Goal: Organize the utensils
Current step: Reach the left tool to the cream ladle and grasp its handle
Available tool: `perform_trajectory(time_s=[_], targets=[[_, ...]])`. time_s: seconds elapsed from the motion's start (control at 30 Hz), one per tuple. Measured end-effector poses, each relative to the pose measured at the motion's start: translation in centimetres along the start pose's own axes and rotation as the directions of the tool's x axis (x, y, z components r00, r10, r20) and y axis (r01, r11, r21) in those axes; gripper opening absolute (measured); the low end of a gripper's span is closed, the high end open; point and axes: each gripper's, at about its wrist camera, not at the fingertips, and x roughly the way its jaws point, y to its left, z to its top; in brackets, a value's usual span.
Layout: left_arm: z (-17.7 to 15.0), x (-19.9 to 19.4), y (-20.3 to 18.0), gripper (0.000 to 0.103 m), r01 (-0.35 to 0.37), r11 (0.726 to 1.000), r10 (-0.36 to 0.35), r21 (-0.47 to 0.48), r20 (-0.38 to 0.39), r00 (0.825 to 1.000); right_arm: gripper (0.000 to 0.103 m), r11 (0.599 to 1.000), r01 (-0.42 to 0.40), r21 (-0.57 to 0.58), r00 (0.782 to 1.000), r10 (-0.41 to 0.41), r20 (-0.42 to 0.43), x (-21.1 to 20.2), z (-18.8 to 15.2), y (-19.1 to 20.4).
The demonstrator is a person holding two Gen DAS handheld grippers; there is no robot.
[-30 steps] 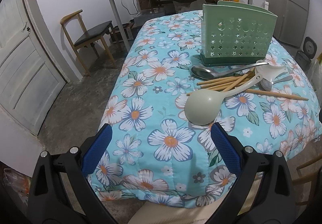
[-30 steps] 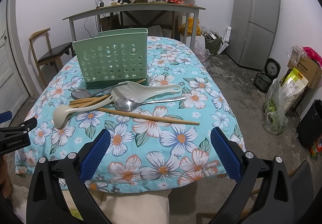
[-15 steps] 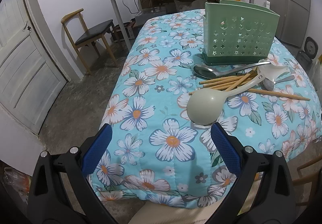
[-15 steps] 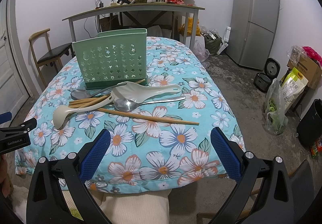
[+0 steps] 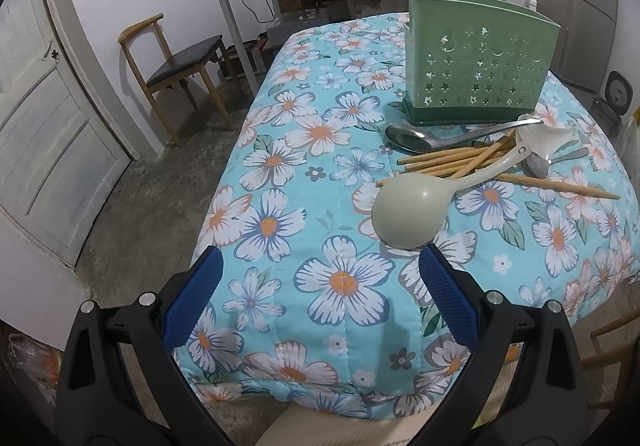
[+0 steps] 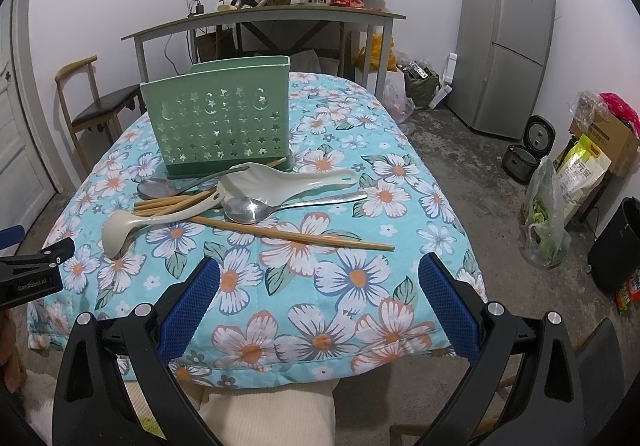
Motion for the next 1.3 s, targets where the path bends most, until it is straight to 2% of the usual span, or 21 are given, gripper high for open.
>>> perform_trajectory(time_s=[0.47, 0.77, 0.93, 1.13, 1.3], targets=[[0.5, 3.1, -0.8, 0.095, 0.008, 1.000, -0.007, 0.022, -0.063, 0.998, 0.097, 1.000, -0.027, -0.016, 0.999, 0.026, -0.043, 2.6, 0.1, 1.4], [0.8, 6.4, -1.1, 0.095, 0.046, 0.998, -0.041, 0.032, -0.135, 0.990, 0.097, 0.997, -0.071, -0.042, 0.992, 0.066, -0.106, 5.5, 0.0, 3.5], [0.8, 7.6, -1.4, 0.095, 0.066, 0.996, -0.058, 0.052, -0.144, 0.988, 0.097, 0.993, -0.090, -0.076, 0.988, 0.079, -0.134, 6.8, -0.2, 5.3], [1.2, 8.7, -1.2, 0.096, 0.108, 0.993, -0.100, 0.041, -0.156, 0.983, 0.097, 0.989, -0.109, -0.098, 0.984, 0.094, -0.151, 8.2, -0.2, 6.8], [1.4, 9.5, -0.3, 0.096, 0.172, 0.985, -0.170, -0.005, -0.183, 0.968, 0.097, 0.983, -0.113, -0.143, 0.985, 0.092, -0.149, 9.1, -0.4, 8.1]])
